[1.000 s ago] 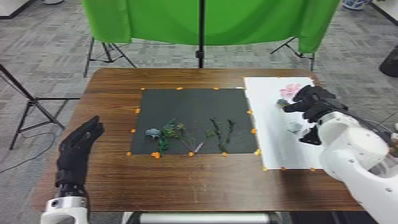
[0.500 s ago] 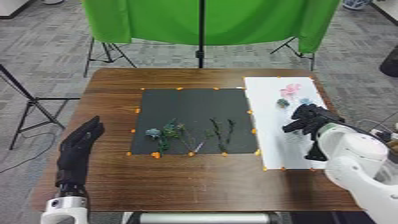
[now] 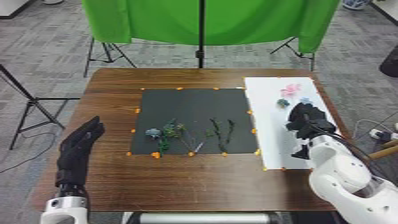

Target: Arrange flowers

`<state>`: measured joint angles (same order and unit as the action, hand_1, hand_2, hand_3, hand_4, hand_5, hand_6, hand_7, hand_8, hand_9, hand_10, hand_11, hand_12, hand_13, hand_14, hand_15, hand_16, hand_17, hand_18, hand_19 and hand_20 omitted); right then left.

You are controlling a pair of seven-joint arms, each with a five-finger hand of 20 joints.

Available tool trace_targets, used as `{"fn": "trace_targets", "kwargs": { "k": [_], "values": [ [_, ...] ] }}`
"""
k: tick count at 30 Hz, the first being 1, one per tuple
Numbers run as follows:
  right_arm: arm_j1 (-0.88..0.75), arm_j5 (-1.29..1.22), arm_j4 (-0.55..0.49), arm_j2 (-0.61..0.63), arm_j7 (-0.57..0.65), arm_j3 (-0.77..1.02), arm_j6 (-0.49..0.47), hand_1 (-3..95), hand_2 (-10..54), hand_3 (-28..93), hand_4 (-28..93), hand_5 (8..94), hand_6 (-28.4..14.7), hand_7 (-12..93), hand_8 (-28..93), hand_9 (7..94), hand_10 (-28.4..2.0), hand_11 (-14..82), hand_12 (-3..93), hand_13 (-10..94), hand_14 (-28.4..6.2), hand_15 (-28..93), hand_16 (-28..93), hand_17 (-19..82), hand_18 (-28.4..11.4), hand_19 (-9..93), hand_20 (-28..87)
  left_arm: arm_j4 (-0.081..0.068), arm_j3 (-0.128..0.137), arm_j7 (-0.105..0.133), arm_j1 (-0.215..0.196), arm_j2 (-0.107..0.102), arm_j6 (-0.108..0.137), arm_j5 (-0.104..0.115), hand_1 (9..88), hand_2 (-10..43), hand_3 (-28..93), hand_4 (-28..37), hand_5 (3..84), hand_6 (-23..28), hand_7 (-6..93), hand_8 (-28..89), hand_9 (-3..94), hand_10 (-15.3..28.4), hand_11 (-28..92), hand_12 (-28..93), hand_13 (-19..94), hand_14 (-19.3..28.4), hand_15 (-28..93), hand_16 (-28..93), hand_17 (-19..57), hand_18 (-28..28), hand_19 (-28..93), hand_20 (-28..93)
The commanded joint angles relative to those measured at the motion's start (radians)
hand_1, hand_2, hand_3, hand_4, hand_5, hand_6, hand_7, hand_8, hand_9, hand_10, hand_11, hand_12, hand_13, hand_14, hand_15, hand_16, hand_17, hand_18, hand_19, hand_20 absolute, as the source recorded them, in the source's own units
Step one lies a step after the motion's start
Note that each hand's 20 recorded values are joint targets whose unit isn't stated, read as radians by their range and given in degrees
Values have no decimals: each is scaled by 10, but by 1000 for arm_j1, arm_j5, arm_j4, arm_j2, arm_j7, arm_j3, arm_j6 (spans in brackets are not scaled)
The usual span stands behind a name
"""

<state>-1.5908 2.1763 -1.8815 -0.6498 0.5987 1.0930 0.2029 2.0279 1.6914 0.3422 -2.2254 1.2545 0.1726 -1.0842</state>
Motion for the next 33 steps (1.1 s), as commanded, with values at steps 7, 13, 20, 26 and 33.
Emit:
{"fn": "trace_targets", "kwargs": {
  "k": [7, 13, 20, 26, 33],
  "values": [
    [745, -131, 140, -330, -243, -568, 72, 664, -95, 475, -125, 809, -14, 185, 138, 931, -94, 83, 397, 937, -16, 540, 336, 686, -82, 932, 485, -10, -7, -9, 12, -3, -9, -6, 300, -95, 640, -206, 454, 31, 113, -56, 412, 114, 124, 138, 306, 148, 138, 50, 14, 132, 30, 193],
    [832, -152, 341, -520, -265, -699, 61, 658, -95, 484, -128, 807, -11, 190, 135, 926, -90, 82, 399, 937, -14, 549, 338, 686, -82, 932, 496, -14, -15, -2, 25, -12, 1, -3, 297, -95, 643, -207, 454, 31, 112, -56, 412, 114, 124, 138, 306, 148, 138, 50, 14, 132, 30, 193],
    [870, -133, 503, -623, -278, -759, 3, 652, -95, 496, -139, 797, -7, 195, 127, 917, -87, 76, 394, 937, -15, 550, 340, 684, -85, 932, 511, -14, -18, 3, 30, -15, 12, -5, 305, -95, 638, -206, 451, 30, 113, -56, 411, 114, 124, 139, 306, 147, 137, 49, 14, 133, 30, 192],
    [869, -123, 538, -642, -257, -771, -104, 643, -95, 508, -146, 776, -6, 195, 110, 894, -89, 66, 383, 932, -15, 550, 353, 677, -87, 932, 527, -9, -19, 11, 22, -18, 9, -8, 312, -95, 631, -202, 448, 28, 115, -56, 412, 114, 124, 138, 307, 147, 137, 50, 14, 133, 30, 192],
    [873, -111, 542, -634, -251, -793, -158, 643, -95, 500, -154, 747, -2, 179, 97, 850, -90, 52, 369, 925, -15, 558, 355, 671, -84, 932, 529, -9, -17, 14, 18, -21, 5, -5, 313, -95, 629, -200, 448, 28, 116, -56, 412, 113, 124, 139, 307, 147, 136, 50, 13, 133, 30, 192]
  ]
}}
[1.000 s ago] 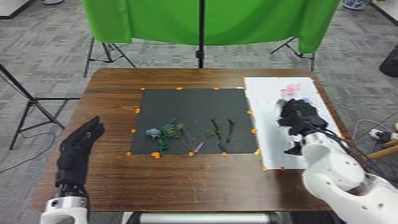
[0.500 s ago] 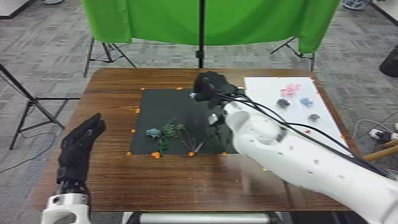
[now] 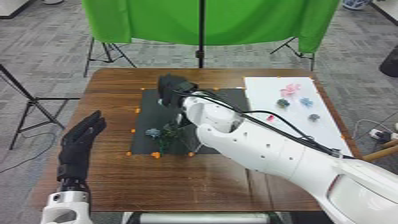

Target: Arrange flowers

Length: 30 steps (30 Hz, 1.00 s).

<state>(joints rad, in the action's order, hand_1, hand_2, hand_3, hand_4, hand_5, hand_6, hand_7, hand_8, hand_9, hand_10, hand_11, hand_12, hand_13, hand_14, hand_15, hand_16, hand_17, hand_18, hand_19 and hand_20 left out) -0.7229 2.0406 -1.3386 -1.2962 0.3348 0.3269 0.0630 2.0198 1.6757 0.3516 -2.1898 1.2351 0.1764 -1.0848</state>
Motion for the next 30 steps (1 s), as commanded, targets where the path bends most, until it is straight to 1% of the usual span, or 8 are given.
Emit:
{"fn": "trace_targets", "kwargs": {
  "k": [1, 5, 8, 11, 20, 23, 26, 30],
  "values": [
    [5, 27, -1, 12, 14, -28, -18, 643, -95, 496, -150, 738, -1, 178, 89, 842, -89, 54, 364, 923, -15, 561, 352, 672, -84, 932, 529, -1, -2, 4, -18, -1, 1, -4, 313, -95, 628, -199, 448, 28, 116, -56, 412, 114, 124, 139, 307, 146, 137, 51, 13, 133, 30, 192],
    [2, 45, -1, 11, 11, -20, -43, 634, -95, 483, -146, 705, 4, 164, 69, 811, -94, 49, 344, 919, -14, 565, 346, 670, -83, 932, 527, -4, -6, 1, -10, -2, -4, -6, 313, -95, 626, -200, 448, 28, 116, -56, 412, 113, 124, 139, 307, 145, 135, 50, 13, 133, 29, 192],
    [-1, 45, -7, 15, 16, -16, -74, 572, -95, 580, -191, 672, 17, 172, 27, 763, -109, 107, 280, 913, -13, 565, 344, 663, -82, 932, 523, -5, -6, 0, -8, -1, -7, -6, 313, -95, 628, -199, 449, 29, 116, -56, 412, 112, 124, 139, 308, 146, 136, 51, 13, 133, 29, 192],
    [-4, 42, -12, 21, 21, -10, -99, 536, -95, 638, -209, 650, 25, 170, -81, 724, -123, 142, 227, 908, -15, 565, 340, 659, -80, 932, 515, -7, -7, 0, -7, -1, -7, -5, 313, -95, 628, -200, 448, 29, 115, -56, 412, 113, 124, 139, 307, 145, 136, 51, 14, 133, 29, 193],
    [-9, 42, -64, 57, 42, 22, -149, 504, -95, 648, -212, 587, 33, 155, -100, 684, -137, 142, 193, 897, -20, 560, 334, 648, -83, 932, 500, -8, -6, -3, -7, 2, -11, -5, 309, -95, 628, -202, 447, 29, 114, -55, 412, 112, 123, 139, 306, 147, 135, 51, 13, 133, 30, 193],
    [-14, 52, -138, 110, 68, 54, -117, 500, -95, 646, -214, 578, 31, 152, -100, 680, -139, 139, 190, 896, -22, 553, 331, 645, -84, 932, 490, -6, -6, -5, -10, 6, -12, -6, 310, -95, 627, -202, 448, 29, 114, -55, 412, 112, 123, 139, 306, 147, 134, 51, 13, 133, 30, 193],
    [-41, 40, -260, 208, 101, 126, -52, 496, -95, 646, -211, 571, 26, 148, -98, 680, -140, 138, 189, 895, -23, 547, 329, 642, -84, 932, 481, -6, -3, -5, -15, 9, -12, -5, 310, -95, 627, -201, 448, 29, 113, -55, 412, 113, 124, 139, 306, 146, 134, 51, 13, 133, 30, 192],
    [-124, 14, -404, 358, 140, 294, 2, 472, -95, 635, -191, 573, 18, 140, -94, 683, -141, 138, 189, 893, -27, 541, 331, 637, -89, 932, 472, -5, 5, -9, -21, 13, -14, -4, 309, -95, 628, -201, 448, 29, 114, -55, 412, 113, 124, 139, 307, 147, 134, 52, 13, 133, 30, 192]
  ]
}}
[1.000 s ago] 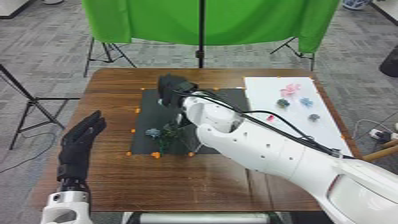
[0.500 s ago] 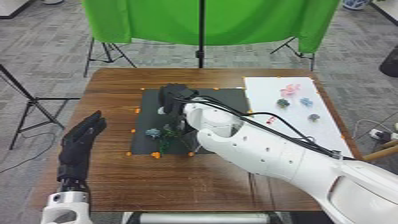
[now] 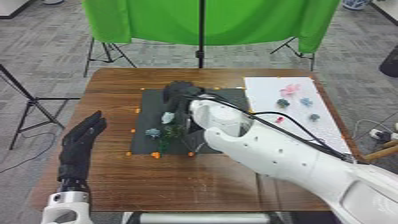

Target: Arrange flowers

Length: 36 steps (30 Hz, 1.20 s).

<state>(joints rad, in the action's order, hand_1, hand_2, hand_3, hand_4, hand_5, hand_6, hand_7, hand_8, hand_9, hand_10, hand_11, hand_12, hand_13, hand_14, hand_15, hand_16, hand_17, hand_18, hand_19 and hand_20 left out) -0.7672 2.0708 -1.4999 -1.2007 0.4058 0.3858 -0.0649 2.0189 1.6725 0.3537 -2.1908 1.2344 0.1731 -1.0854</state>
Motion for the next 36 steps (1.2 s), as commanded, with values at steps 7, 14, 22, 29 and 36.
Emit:
{"fn": "trace_targets", "kwargs": {
  "k": [7, 14, 22, 29, 36],
  "values": [
    [-271, -2, -285, 453, 200, 531, 71, 414, -95, 621, -151, 582, 1, 117, -84, 670, -164, 124, 191, 860, -57, 548, 338, 596, -123, 932, 483, 1, 9, -11, -28, 18, -8, -7, 309, -95, 629, -202, 448, 28, 115, -55, 412, 113, 124, 139, 307, 147, 134, 52, 13, 133, 29, 193],
    [-434, -13, -231, 533, 303, 712, -117, 355, -95, 609, -131, 491, -24, 62, -57, 561, -195, 78, 195, 809, -83, 555, 323, 551, -146, 930, 463, 2, 8, -17, -26, 20, -8, -8, 308, -95, 628, -201, 447, 28, 116, -56, 411, 113, 123, 139, 307, 146, 133, 51, 13, 133, 29, 193],
    [-596, -5, -212, 538, 342, 799, -131, 343, -95, 612, -137, 473, -25, 55, -51, 542, -201, 74, 201, 796, -93, 566, 312, 539, -152, 931, 451, 3, 10, -21, -28, 22, -10, -9, 308, -95, 628, -203, 448, 27, 115, -56, 412, 114, 123, 139, 307, 146, 135, 51, 13, 133, 30, 193],
    [-651, -16, -175, 516, 354, 798, -135, 341, -95, 608, -137, 483, -23, 61, -53, 557, -195, 77, 203, 804, -88, 570, 307, 543, -152, 932, 445, 3, 7, -22, -30, 23, -16, -9, 306, -95, 632, -202, 449, 29, 114, -57, 412, 114, 123, 139, 306, 147, 134, 51, 13, 133, 30, 193],
    [-686, 22, -140, 508, 311, 768, -19, 373, -95, 614, -143, 513, -10, 82, -59, 590, -184, 95, 203, 820, -78, 574, 306, 559, -145, 932, 450, 4, 7, -29, -30, 23, -19, -9, 305, -95, 632, -205, 449, 30, 113, -56, 412, 114, 123, 139, 306, 146, 132, 52, 12, 133, 30, 192]
  ]
}}
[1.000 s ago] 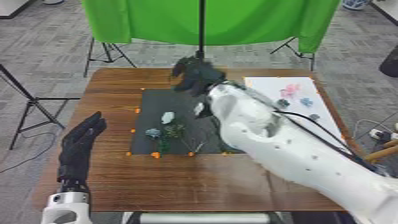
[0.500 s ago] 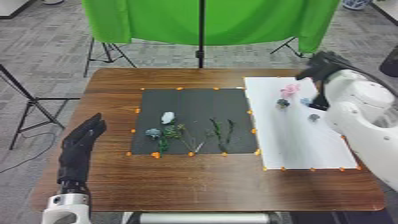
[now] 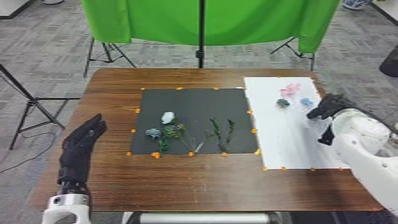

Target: Arrange flowers

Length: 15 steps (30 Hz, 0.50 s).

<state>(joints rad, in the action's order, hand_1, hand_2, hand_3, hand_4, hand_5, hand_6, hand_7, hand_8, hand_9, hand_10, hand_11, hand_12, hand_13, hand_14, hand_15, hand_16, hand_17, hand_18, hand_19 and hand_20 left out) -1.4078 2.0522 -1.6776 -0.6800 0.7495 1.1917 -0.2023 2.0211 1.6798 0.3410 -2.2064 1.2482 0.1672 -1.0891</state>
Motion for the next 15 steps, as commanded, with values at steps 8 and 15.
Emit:
{"fn": "trace_targets", "kwargs": {
  "k": [8, 15],
  "values": [
    [-42, 117, 17, 0, -119, -89, 448, 623, -95, 517, -165, 787, 5, 206, 88, 897, -87, 80, 375, 913, -29, 577, 328, 661, -103, 932, 522, 1, 1, -18, -15, 10, -10, -4, 305, -95, 631, -203, 449, 29, 114, -55, 412, 113, 123, 139, 305, 147, 131, 52, 12, 133, 30, 192],
    [49, 35, -182, 12, -218, -155, 479, 636, -95, 520, -168, 808, 1, 205, 102, 918, -87, 83, 391, 926, -23, 575, 332, 672, -100, 932, 534, 3, 5, -15, -22, 9, -10, -3, 305, -95, 632, -202, 449, 29, 113, -56, 412, 113, 123, 139, 305, 147, 132, 52, 11, 133, 31, 192]
  ]
}}
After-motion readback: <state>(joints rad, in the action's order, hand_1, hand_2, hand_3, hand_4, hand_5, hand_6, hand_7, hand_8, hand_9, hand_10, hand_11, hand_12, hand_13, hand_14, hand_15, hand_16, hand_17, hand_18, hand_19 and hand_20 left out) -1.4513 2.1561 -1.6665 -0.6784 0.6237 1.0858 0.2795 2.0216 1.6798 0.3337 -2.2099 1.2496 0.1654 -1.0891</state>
